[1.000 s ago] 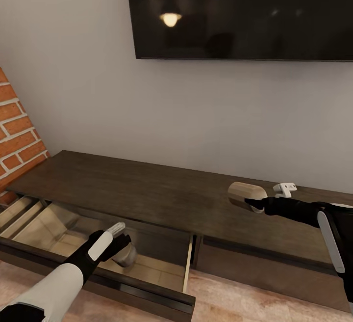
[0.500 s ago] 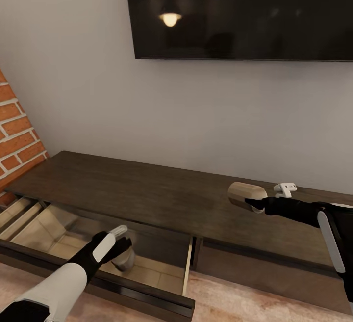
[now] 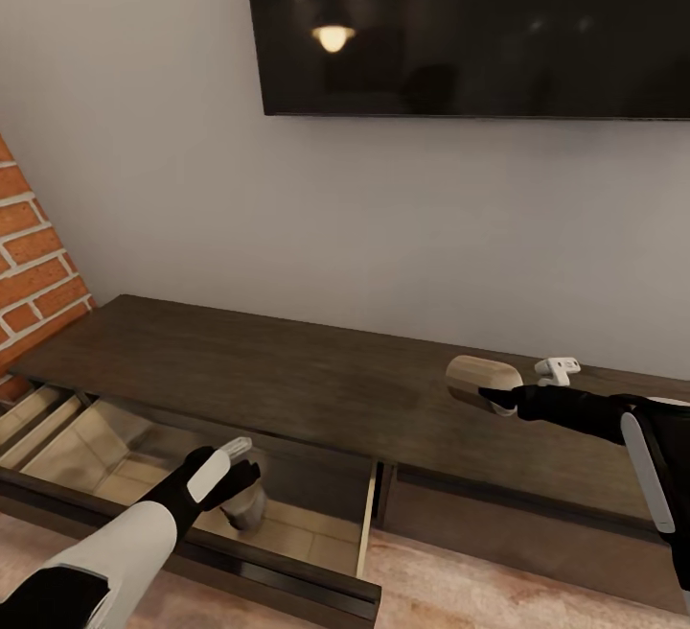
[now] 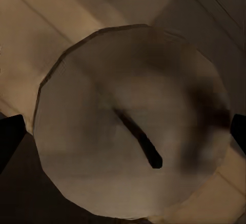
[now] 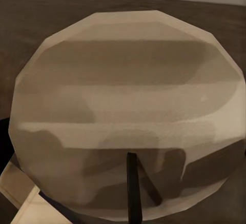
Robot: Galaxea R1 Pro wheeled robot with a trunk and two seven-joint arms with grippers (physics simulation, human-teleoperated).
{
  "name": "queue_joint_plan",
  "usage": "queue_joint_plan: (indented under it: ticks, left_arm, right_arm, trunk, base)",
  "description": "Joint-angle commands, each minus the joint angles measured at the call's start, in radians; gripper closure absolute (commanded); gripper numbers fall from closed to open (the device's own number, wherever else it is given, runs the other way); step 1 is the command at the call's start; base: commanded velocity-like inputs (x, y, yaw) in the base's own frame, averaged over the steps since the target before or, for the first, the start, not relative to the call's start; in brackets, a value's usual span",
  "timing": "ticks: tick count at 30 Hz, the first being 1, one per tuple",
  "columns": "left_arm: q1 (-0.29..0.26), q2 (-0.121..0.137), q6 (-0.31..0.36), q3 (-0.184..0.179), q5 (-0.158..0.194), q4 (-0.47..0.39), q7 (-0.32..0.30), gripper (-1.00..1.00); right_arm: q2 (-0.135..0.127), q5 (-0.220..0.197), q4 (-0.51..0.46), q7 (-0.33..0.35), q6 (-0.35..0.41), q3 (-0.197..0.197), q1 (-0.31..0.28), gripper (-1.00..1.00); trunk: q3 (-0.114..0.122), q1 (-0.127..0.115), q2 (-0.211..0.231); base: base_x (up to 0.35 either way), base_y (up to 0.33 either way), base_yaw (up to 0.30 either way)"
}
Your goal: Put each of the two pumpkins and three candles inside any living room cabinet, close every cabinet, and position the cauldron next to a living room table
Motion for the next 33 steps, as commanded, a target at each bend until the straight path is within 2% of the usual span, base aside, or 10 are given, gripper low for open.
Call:
queue_joint_plan:
  ticks: [1,15,20,22,26,28,33]
  left_arm:
    - [0.0,0.0,0.0,0.0,0.0,0.0,0.0,-1.0]
    - [0.0,-0.002,-0.005,-0.002,-0.001,0.002,-0.001,-1.0]
    - [0.004,-0.002,-0.008,-0.001,0.002,-0.03,-0.002,-1.0]
    - [0.016,-0.001,-0.004,0.0,0.003,-0.084,-0.001,-1.0]
    - [0.092,0.005,0.035,0.0,0.002,-0.269,0.013,-1.0]
    - [0.11,0.008,0.057,0.002,0.002,-0.313,0.022,-1.0]
    - [0.125,0.009,0.076,0.001,0.001,-0.351,0.029,-1.0]
  right_arm:
    - [0.0,-0.001,0.0,0.0,0.0,0.0,0.0,1.0]
    - [0.0,-0.001,0.0,0.0,0.0,0.001,0.0,1.0]
    - [0.003,0.0,0.0,-0.002,0.005,0.006,0.0,1.0]
    - [0.008,0.001,0.0,-0.004,0.007,0.007,0.0,1.0]
    - [0.013,0.002,0.0,-0.006,0.01,0.01,0.0,1.0]
    - [0.013,0.003,0.0,-0.007,0.01,0.01,-0.001,1.0]
    - [0.014,0.004,0.0,-0.007,0.011,0.009,-0.001,1.0]
  trunk:
    - [0.0,0.0,0.0]
    - [0.0,0.0,0.0]
    - [0.0,0.0,0.0]
    - [0.0,0.0,0.0]
    - [0.0,0.0,0.0]
    - [0.0,0.0,0.0]
    - [0.0,0.0,0.0]
  base:
    - [0.0,0.0,0.0]
    - [0.0,0.0,0.0]
    - [0.0,0.0,0.0]
    - [0.0,0.0,0.0]
    - [0.0,0.0,0.0]
    - [0.0,0.0,0.0]
    - [-0.004,0.0,0.0]
